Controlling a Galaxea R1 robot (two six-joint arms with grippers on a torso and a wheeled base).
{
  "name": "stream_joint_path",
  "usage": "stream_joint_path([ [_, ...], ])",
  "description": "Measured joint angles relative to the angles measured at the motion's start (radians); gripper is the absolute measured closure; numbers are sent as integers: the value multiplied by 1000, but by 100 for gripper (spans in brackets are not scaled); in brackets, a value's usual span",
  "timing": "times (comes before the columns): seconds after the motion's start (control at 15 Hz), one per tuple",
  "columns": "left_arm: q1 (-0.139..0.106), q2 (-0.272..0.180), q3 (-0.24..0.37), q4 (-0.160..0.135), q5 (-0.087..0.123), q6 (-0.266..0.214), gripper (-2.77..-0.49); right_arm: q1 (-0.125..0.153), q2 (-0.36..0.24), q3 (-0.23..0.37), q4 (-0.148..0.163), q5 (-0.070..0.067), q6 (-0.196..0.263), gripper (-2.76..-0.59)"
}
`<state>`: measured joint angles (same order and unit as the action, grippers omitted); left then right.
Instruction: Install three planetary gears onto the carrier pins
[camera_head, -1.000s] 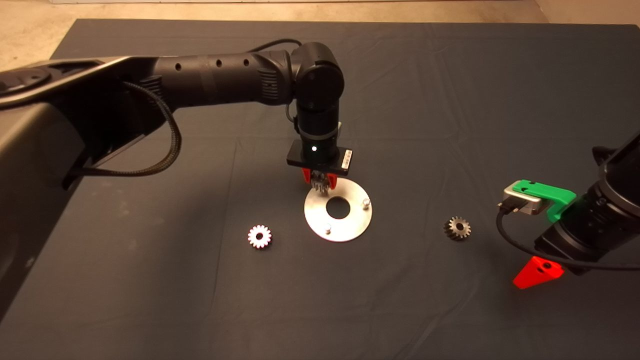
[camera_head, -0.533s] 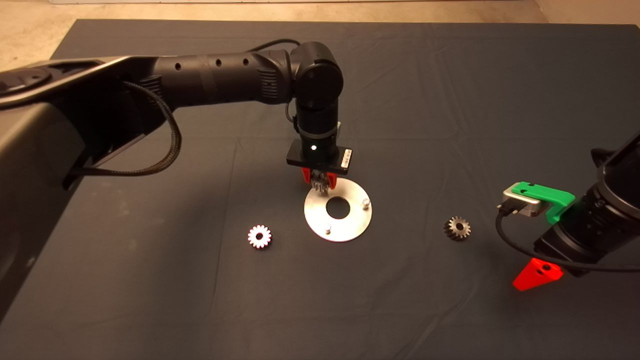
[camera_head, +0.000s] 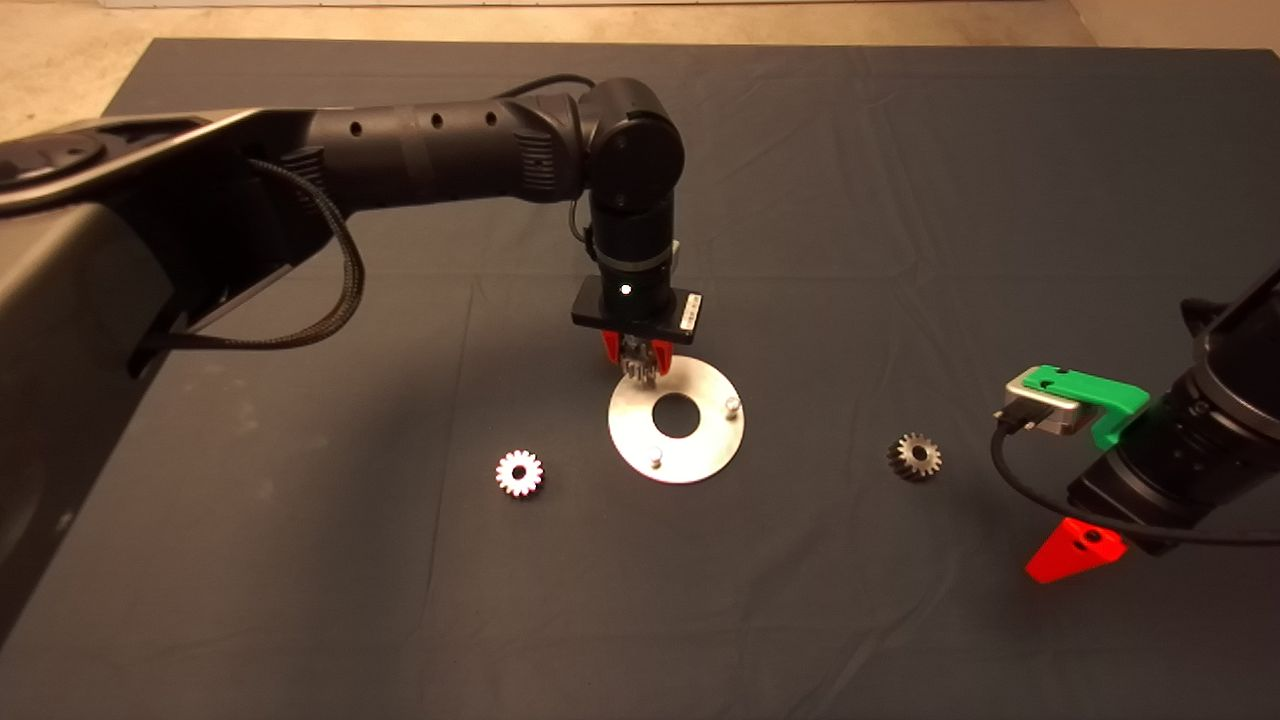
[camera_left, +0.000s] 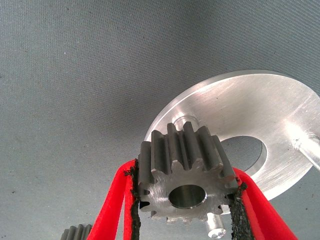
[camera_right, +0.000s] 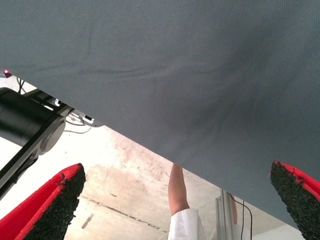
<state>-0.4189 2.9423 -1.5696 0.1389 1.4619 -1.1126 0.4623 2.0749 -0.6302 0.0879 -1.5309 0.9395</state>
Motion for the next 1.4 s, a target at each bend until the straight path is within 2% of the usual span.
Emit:
stream_joint_path([
  [1.4, -3, 6, -6, 12, 4, 3, -88, -5, 3, 1, 0, 0, 0, -275],
])
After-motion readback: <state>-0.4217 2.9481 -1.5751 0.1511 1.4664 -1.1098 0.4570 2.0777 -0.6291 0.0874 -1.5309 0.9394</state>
